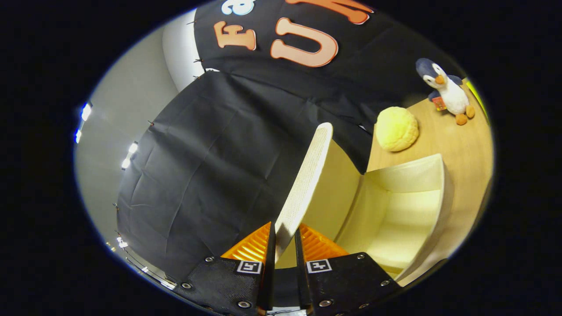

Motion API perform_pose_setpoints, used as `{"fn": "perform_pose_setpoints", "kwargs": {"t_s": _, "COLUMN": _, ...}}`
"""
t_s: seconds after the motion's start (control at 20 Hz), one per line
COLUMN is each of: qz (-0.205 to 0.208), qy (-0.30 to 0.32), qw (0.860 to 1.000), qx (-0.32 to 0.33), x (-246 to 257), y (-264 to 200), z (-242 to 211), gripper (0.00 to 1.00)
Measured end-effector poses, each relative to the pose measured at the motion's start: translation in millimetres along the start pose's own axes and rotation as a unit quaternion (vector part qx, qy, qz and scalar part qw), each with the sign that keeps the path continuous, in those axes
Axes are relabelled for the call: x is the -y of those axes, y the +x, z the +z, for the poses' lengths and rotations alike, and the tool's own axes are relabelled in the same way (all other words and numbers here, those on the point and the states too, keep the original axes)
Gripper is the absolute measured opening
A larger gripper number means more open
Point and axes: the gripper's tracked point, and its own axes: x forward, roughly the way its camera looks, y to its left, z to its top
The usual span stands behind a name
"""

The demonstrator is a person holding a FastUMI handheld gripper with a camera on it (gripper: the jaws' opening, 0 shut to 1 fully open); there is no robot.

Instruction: Open the storage box then place both shoes into the box .Put the left shoe in first, then the right shoe, with the right side of both shoes facing outward in a uniform manner.

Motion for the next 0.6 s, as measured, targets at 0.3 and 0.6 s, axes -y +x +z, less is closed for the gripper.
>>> {"fn": "perform_pose_setpoints", "kwargs": {"t_s": 0.3, "qz": -0.005, "qy": -0.038, "qw": 0.999, "qx": -0.025, "x": -34.9, "y": 71.6, "z": -13.8, "gripper": 0.22}}
{"fn": "perform_pose_setpoints", "kwargs": {"t_s": 0.6, "qz": -0.053, "qy": -0.043, "qw": 0.996, "qx": -0.049, "x": -37.4, "y": 127.5, "z": -30.3, "gripper": 0.27}}
